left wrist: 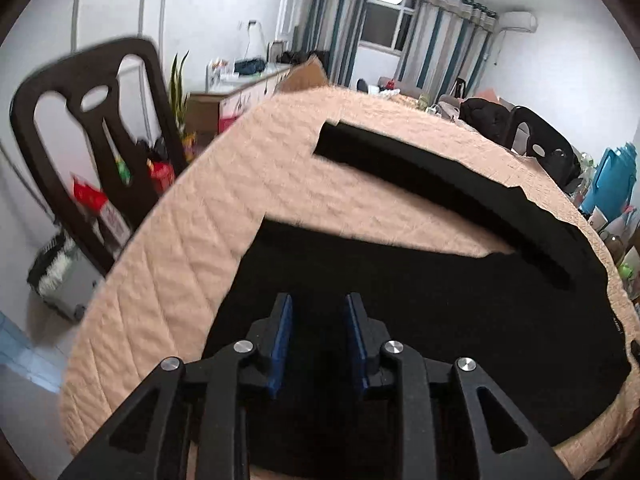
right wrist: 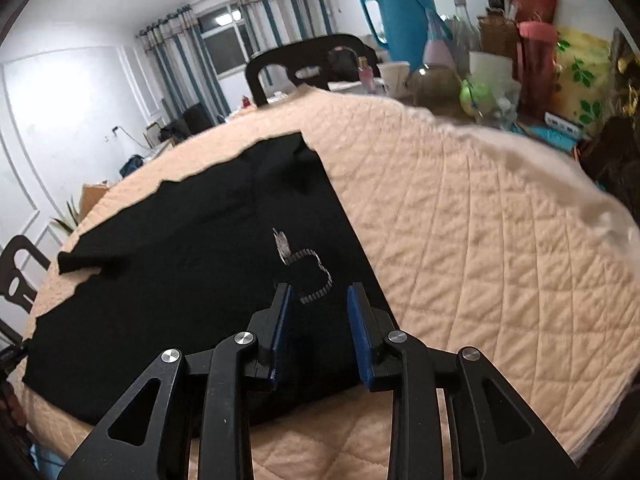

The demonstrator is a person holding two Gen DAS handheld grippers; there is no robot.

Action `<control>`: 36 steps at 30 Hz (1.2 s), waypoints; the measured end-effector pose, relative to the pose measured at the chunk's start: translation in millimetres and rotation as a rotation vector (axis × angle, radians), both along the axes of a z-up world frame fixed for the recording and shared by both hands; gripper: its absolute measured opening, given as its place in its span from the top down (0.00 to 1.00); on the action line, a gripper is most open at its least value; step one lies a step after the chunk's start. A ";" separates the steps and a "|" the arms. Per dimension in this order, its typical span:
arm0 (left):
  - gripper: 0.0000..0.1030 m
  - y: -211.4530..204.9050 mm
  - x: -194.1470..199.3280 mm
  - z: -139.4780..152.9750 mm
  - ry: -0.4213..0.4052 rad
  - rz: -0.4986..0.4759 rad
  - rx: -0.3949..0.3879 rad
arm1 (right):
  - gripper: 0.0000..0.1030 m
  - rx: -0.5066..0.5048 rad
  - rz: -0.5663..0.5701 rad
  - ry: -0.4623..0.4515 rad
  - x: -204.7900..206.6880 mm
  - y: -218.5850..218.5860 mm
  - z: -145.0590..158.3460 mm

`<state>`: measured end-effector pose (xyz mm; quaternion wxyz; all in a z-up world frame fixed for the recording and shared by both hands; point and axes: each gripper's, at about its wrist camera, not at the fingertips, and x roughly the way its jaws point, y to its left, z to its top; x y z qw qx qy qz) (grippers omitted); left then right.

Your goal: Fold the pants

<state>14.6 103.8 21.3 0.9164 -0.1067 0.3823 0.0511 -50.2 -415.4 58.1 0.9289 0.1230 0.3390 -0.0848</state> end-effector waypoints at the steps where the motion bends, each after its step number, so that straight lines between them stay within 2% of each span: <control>1: 0.58 -1.8 7.6 1.2 -0.003 -0.016 -0.001 | 0.72 -0.003 0.010 -0.004 2.9 2.1 2.1; 4: 0.57 -4.4 29.0 -3.9 0.028 -0.023 0.009 | 0.72 -0.004 0.058 0.013 21.6 11.1 -0.1; 6: 0.57 -4.9 32.6 -13.4 0.069 -0.011 0.016 | 0.72 -0.016 0.060 0.056 34.4 10.5 -9.3; 8: 0.55 -5.7 32.4 -14.5 0.055 -0.012 0.036 | 0.72 -0.013 0.055 0.094 41.5 6.2 -20.5; 12: 0.55 -11.5 20.5 -8.9 0.066 -0.025 0.030 | 0.72 -0.022 0.066 0.078 30.7 8.8 -15.1; 16: 0.50 -35.4 4.6 3.5 0.027 -0.084 0.052 | 0.71 -0.025 0.106 0.070 21.2 20.8 -10.0; 18: 0.48 -47.3 -0.4 6.1 0.021 -0.109 0.056 | 0.66 -0.022 0.140 0.065 19.0 30.2 -9.1; 20: 0.48 -60.2 -2.9 6.1 0.022 -0.142 0.065 | 0.62 -0.015 0.171 0.055 18.9 39.3 -8.2; 25: 0.47 -87.4 -3.6 -4.0 0.040 -0.211 0.069 | 0.61 -0.016 0.243 0.064 28.1 62.9 -14.8; 27: 0.47 -93.4 -1.2 -11.7 0.064 -0.215 0.073 | 0.61 -0.020 0.251 0.081 33.4 68.7 -20.6; 30: 0.45 -100.1 -4.1 -13.1 0.053 -0.211 0.108 | 0.61 -0.031 0.259 0.087 35.9 74.3 -24.8; 36: 0.45 -102.3 -2.1 -6.6 0.045 -0.219 0.100 | 0.60 -0.044 0.279 0.072 37.7 80.8 -16.0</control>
